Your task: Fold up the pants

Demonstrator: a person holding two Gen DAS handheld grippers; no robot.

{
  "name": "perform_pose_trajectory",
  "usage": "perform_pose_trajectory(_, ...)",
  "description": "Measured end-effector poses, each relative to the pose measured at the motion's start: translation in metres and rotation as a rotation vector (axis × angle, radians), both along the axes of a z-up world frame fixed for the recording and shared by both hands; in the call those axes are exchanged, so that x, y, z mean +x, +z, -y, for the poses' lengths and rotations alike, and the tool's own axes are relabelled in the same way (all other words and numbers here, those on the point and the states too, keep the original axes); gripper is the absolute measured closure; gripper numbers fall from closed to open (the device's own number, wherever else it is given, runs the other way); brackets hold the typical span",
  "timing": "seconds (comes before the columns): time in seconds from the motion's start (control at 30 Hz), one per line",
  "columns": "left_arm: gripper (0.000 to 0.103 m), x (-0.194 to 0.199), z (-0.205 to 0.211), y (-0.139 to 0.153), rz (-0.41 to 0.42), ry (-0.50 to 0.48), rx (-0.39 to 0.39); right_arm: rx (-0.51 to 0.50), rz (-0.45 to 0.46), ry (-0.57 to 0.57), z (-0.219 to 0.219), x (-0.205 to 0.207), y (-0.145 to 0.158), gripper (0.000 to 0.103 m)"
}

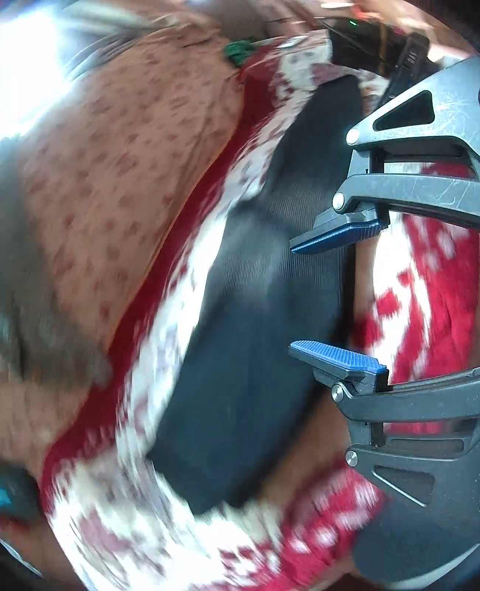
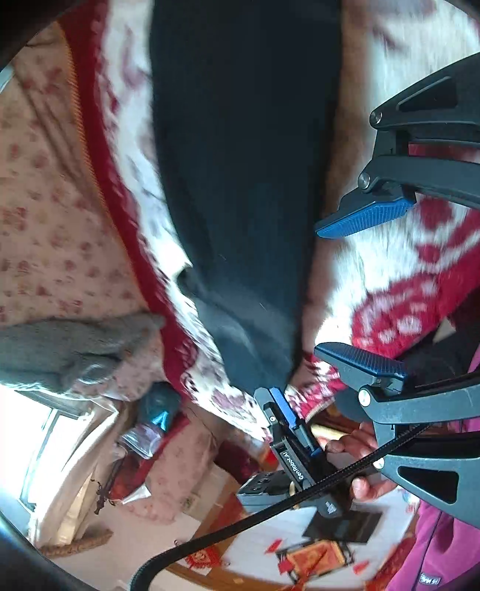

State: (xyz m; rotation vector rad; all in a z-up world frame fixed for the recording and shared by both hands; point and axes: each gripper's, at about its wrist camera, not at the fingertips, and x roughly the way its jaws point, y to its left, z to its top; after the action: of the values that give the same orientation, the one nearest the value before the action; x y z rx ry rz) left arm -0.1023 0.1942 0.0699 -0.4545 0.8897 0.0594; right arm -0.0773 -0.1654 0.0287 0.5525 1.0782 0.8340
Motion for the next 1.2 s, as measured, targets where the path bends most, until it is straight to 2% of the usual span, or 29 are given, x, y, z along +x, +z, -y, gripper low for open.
perform_pose_trajectory(0.1,0.054,-0.018,-0.034,-0.009,0.005,0.117,-0.020,0.091,-0.093,0.009,-0.017,0.007,-0.020,0.046)
perform_pose_trajectory(0.2,0.054,-0.030,-0.054,-0.024,-0.026,0.174,-0.049,0.074,-0.093,-0.028,-0.029,0.014,-0.023,0.046)
perform_pose_trajectory(0.27,0.054,-0.036,-0.060,-0.032,-0.038,0.192,-0.078,0.086,-0.104,-0.038,-0.034,0.021,-0.021,0.037)
perform_pose_trajectory(0.37,0.054,-0.039,-0.057,-0.039,-0.038,0.181,-0.102,0.076,-0.106,-0.047,-0.044,0.025,-0.018,0.032)
perform_pose_trajectory(0.47,0.054,-0.039,-0.053,-0.041,-0.026,0.165,-0.129,0.060,-0.085,-0.026,-0.055,0.026,-0.011,0.032)
perform_pose_trajectory(0.6,0.054,-0.023,-0.049,-0.049,-0.045,0.144,-0.149,0.077,-0.103,-0.034,-0.069,0.032,-0.020,0.033)
perform_pose_trajectory(0.73,0.054,-0.021,-0.048,-0.051,-0.039,0.142,-0.157,0.187,-0.094,-0.071,-0.069,0.042,-0.017,0.033)
perform_pose_trajectory(0.77,0.053,-0.022,-0.047,-0.050,-0.036,0.136,-0.157,0.243,-0.106,-0.088,-0.066,0.046,-0.017,0.033)
perform_pose_trajectory(0.93,0.047,-0.014,-0.042,-0.053,-0.030,0.128,-0.172,0.462,-0.226,-0.151,-0.052,0.064,-0.030,0.033)
perform_pose_trajectory(1.0,0.047,-0.007,-0.038,-0.051,-0.014,0.110,-0.171,0.474,-0.246,-0.151,-0.053,0.068,-0.030,0.033)
perform_pose_trajectory(1.1,0.047,0.002,-0.038,-0.051,0.007,0.099,-0.197,0.441,-0.227,-0.132,-0.055,0.065,-0.024,0.033)
perform_pose_trajectory(1.2,0.047,0.005,-0.047,-0.050,0.044,0.128,-0.283,0.435,-0.242,-0.123,-0.054,0.064,-0.026,0.033)
